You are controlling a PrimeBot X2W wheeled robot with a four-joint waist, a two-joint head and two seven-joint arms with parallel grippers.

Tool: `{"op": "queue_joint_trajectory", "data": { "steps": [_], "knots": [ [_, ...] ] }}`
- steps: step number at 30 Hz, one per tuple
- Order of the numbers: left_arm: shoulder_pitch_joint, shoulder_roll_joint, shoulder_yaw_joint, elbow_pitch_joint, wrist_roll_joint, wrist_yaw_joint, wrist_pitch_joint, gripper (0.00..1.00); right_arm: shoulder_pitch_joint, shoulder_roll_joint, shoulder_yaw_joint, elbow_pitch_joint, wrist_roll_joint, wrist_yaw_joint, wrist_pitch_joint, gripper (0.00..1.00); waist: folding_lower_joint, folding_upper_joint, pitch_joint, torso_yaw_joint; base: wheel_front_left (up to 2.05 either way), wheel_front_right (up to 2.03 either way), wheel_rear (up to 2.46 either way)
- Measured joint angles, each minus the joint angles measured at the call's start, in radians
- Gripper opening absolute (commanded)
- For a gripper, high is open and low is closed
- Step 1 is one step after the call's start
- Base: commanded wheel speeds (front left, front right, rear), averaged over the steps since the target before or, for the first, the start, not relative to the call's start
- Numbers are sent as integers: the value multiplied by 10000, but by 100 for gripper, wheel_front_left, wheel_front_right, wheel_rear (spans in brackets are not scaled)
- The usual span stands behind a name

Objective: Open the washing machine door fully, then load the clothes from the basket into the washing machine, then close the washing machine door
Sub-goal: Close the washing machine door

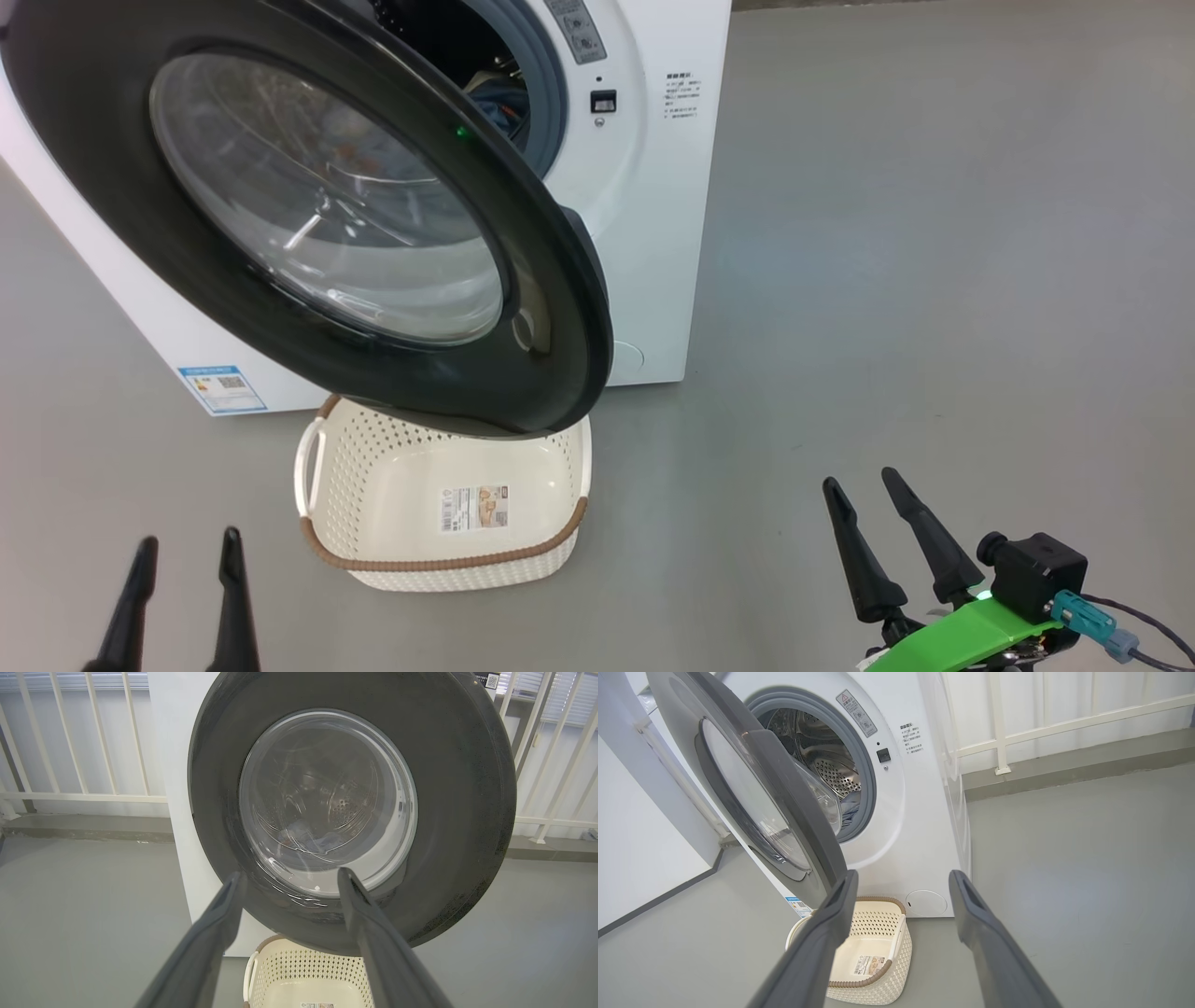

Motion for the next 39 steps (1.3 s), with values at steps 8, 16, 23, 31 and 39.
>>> {"op": "queue_joint_trajectory", "data": {
  "steps": [8,16,23,31,39],
  "knots": [
    [267,-65,-54,320,581,374,0,100,0,-6,6,-44,-54,0,-2,100,0,0,27,-22,0,0,0],
    [310,-75,-366,608,575,734,2,100,0,-13,2,-81,-125,0,0,100,0,0,45,-9,0,0,0],
    [311,-77,-435,717,476,890,2,100,0,-21,2,-81,-249,0,6,100,0,0,-8,-25,0,0,0],
    [321,-79,-550,732,435,974,2,100,6,-23,-2,-115,-380,0,10,100,0,0,-57,-10,0,0,0],
    [443,-77,-617,721,384,1066,2,100,11,-23,2,-119,-380,0,12,100,0,0,-121,-33,0,0,0]
  ]
}}
